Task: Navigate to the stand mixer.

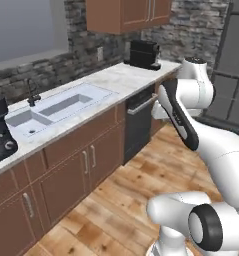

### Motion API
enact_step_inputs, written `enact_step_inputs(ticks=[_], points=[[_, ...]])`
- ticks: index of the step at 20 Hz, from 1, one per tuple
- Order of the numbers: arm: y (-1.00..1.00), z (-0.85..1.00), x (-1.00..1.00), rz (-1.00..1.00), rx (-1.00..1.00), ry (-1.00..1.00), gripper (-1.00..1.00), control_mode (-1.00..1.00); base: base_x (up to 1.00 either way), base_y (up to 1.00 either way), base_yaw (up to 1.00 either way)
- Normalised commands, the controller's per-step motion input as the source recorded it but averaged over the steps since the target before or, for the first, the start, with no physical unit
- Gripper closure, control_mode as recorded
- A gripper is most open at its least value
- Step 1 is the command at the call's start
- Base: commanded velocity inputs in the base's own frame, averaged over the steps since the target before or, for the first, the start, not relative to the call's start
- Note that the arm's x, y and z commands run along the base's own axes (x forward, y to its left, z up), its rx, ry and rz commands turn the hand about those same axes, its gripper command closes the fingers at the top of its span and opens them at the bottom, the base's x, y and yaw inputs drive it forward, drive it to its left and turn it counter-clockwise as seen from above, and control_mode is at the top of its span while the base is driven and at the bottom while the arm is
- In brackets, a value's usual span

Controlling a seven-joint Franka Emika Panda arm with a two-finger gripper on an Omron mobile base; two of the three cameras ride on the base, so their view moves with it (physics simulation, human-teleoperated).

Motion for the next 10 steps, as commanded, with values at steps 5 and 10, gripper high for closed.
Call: enact_step_inputs(ticks=[5, 10], points=[[0.0, 0.0, 0.0, 0.0, 0.0, 0.0, -1.0, 1.0, 0.02, 0.0, 0.85], [0.0, 0.0, 0.0, 0.0, 0.0, 0.0, -1.0, 1.0, 0.1, 0.0, 0.81]])
